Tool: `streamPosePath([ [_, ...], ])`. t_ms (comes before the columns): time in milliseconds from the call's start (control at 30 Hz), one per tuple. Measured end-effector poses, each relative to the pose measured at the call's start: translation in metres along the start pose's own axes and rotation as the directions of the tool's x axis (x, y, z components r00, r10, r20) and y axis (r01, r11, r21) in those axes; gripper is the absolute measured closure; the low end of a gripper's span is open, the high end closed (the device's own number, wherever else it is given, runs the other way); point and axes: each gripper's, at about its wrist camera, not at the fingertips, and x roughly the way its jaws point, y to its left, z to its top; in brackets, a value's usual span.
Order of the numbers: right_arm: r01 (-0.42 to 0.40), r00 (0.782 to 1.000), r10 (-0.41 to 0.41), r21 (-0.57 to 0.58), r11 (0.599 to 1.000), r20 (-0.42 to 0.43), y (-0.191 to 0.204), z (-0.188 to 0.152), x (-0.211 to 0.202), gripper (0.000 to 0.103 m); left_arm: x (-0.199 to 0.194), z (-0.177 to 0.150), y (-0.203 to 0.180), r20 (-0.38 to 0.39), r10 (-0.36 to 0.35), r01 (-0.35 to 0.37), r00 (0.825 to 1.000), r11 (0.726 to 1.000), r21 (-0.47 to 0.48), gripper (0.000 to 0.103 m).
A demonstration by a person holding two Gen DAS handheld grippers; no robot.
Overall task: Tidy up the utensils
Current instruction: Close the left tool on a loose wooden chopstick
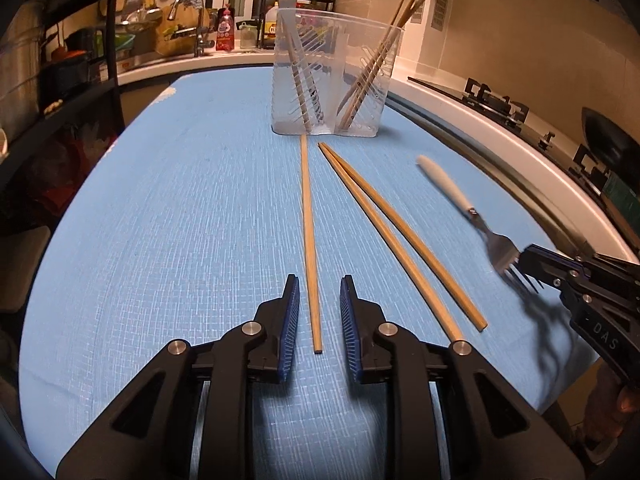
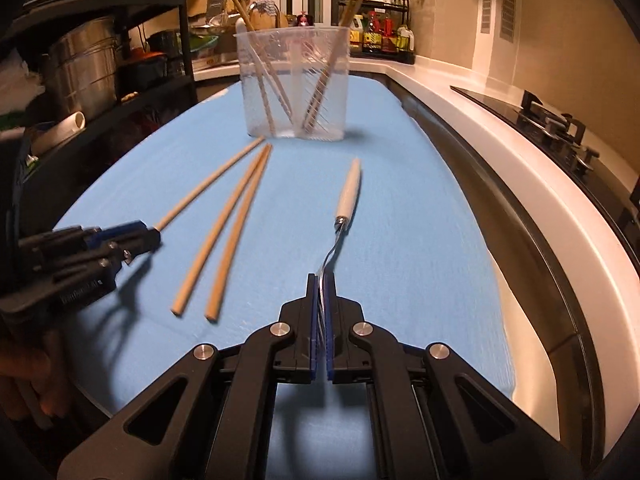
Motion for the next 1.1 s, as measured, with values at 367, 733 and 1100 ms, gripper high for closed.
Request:
streamPosePath([
  [367, -0.020, 0.999, 0.019, 0.028, 0.999, 0.026, 0.002, -0.003, 0.001, 0.098, -0.011, -0.012, -0.003, 0.052, 0.097, -0.097, 0.994, 0.995, -0.011, 0.098],
  [733, -0.006, 0.997, -0.001, 0.074, 0.997, 0.083, 0.003, -0.013, -0.002, 0.087, -0.013, -0.017, 0.000, 0.084, 0.109, -0.104, 0.990, 0.993, -0.056, 0.097],
  [1100, -0.024, 0.993, 0.013, 0.087, 0.996, 0.120, 0.010, -0.017, -0.006, 0.082, -0.013, -0.018, 0.000, 0.089, 0.116, -0.112, 0.989, 0.992, -0.055, 0.097],
])
